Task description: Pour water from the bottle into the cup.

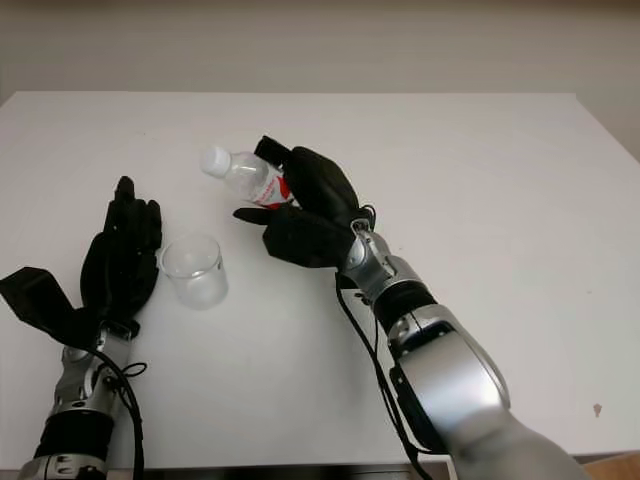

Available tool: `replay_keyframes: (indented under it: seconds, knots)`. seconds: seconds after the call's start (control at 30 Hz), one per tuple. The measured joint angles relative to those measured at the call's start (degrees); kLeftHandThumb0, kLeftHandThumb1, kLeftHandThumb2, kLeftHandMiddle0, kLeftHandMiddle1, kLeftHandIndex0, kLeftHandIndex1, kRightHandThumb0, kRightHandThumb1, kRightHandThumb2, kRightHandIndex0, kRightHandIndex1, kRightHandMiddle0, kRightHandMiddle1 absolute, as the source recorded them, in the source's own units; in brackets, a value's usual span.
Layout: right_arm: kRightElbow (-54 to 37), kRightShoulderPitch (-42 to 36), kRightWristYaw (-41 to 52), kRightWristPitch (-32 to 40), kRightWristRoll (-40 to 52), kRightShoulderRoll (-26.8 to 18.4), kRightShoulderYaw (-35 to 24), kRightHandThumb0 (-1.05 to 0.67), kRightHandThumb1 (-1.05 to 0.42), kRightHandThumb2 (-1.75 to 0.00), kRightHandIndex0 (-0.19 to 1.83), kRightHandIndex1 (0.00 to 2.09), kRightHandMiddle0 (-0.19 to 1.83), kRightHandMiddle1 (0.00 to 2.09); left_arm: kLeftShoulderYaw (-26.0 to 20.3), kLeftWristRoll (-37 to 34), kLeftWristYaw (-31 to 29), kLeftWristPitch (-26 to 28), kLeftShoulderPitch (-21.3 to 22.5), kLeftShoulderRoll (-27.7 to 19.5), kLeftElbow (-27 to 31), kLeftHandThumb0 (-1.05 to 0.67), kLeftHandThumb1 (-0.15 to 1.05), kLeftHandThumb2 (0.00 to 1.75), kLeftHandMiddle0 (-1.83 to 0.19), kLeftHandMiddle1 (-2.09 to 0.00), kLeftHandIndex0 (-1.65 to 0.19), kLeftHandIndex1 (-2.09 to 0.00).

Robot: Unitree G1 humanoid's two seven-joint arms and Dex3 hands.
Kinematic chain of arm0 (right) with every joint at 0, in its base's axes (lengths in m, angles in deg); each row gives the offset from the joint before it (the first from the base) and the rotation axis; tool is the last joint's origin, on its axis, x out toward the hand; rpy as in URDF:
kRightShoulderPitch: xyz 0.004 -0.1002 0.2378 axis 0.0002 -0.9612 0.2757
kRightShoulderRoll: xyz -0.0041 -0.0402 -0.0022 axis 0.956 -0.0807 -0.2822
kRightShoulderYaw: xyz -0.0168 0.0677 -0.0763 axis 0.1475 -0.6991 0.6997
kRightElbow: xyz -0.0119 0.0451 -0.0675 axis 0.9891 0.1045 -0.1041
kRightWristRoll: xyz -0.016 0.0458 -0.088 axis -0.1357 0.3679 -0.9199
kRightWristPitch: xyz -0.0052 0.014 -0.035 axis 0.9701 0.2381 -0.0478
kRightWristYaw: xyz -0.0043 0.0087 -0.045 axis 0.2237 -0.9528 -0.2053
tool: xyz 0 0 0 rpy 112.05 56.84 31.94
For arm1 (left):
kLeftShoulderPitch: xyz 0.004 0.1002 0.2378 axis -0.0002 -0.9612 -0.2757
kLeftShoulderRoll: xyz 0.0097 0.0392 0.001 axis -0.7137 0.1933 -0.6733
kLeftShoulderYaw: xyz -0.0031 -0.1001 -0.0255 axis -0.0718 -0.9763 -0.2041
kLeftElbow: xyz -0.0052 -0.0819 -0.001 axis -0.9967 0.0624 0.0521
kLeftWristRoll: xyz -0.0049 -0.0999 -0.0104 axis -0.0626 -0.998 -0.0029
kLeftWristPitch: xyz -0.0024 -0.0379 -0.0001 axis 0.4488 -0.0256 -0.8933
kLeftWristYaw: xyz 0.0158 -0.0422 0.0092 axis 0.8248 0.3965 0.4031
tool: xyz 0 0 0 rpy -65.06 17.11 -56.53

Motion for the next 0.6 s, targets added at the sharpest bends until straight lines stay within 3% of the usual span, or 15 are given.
replay_keyframes:
  seconds: [0.23,0.6]
  knots:
    - [0.8,0.9,-8.5,-0.1,-6.6,-1.5,4.9,-0.46,-1.05,-0.31,1.22,2.09,0.86,2.09,0.0,0.0,-0.1,-0.4,0.0,0.1,-0.1,-0.72,1.05,0.39,0.16,-0.05,0.19,-0.04]
    - [2.1,2.5,-19.8,1.4,-15.4,-2.4,12.1,-0.43,-1.05,-0.25,1.29,2.09,0.84,2.09,0.1,0.0,-0.1,-0.6,0.0,0.4,-0.2,-0.71,1.05,0.38,0.16,-0.06,0.18,-0.04]
